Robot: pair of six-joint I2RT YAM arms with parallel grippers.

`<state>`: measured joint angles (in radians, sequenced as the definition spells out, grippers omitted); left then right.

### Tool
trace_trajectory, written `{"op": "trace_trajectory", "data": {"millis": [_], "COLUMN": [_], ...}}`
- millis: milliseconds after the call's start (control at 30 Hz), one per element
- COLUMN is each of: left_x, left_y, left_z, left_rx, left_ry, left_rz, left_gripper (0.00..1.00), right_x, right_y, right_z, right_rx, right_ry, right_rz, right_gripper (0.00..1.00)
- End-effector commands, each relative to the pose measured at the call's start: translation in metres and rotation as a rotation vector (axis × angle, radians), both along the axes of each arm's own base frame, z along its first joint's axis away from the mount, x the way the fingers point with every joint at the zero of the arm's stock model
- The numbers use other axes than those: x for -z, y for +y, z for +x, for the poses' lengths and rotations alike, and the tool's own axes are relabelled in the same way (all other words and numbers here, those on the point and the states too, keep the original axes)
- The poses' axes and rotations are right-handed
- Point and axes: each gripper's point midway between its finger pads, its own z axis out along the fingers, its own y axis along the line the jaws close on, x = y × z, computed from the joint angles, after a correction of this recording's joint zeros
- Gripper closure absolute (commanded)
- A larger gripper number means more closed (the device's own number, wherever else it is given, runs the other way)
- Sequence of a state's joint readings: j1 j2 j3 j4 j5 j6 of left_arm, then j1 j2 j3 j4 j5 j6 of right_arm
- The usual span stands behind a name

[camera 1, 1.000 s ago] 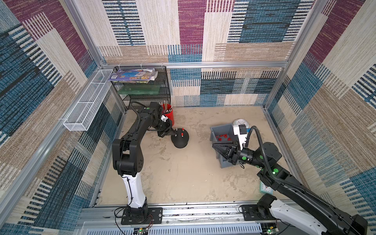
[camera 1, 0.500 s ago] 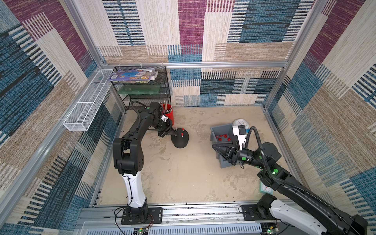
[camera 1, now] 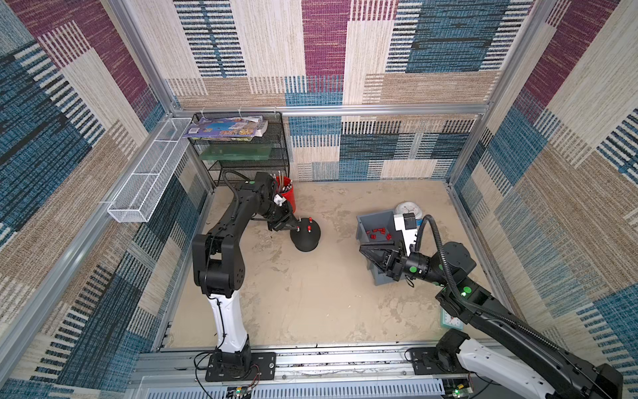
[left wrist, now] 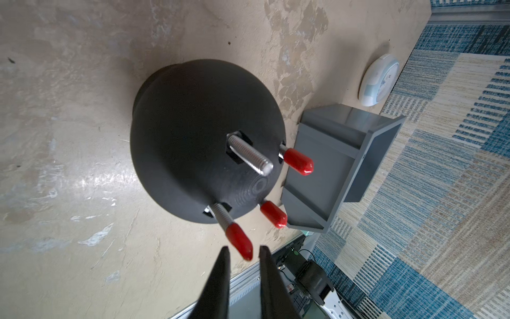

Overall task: Cover the protruding screws with screw protection sleeves
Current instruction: Attach the screw protection sleeve to the screw.

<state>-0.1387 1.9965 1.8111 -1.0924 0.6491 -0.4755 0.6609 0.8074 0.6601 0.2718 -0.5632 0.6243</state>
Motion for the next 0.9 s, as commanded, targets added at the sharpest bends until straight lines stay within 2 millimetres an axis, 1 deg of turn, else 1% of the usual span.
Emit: {"op": "trace_trajectory", "data": {"millis": [0,167,267,400,467,700,867], "left_x": [-0.002,-0.002,-0.005,-0.013,-0.014,-0.005,-0.003], "left_y": [0.001,0.0,0.0,0.007,0.007,0.003,0.002], "left_z": [0.001,0.003,0.003,0.003,0.003,-0.001,0.0], "left_rx": [-0.003,0.001,0.006,0.006,0.0,-0.005,-0.007], "left_ry": [-0.002,-0.003,-0.016,-0.082,-0.102,-0.08,-0.077], "left_rz": [0.004,-0.001,0.0,0.043,0.04,0.01,0.008], "left_gripper": [0.78,0.77,0.79,0.81,0.83,0.88,0.88], "right_x": [-0.004,-0.004,-0.003,-0.002,-0.001,-0.002,0.0], "right_y": [-0.001,0.0,0.0,0.001,0.001,0.004,0.006], "right_z": [0.002,0.002,0.002,0.002,0.002,0.003,0.003], "right_rx": [0.014,0.014,0.014,0.014,0.017,0.008,0.005], "right_ry": [-0.024,-0.025,-0.023,-0.021,-0.022,-0.021,-0.017], "right_rz": [0.011,0.011,0.008,0.005,0.005,0.002,-0.003], "right_gripper": [0.79,0.79,0.79,0.79,0.79,0.79,0.79]}}
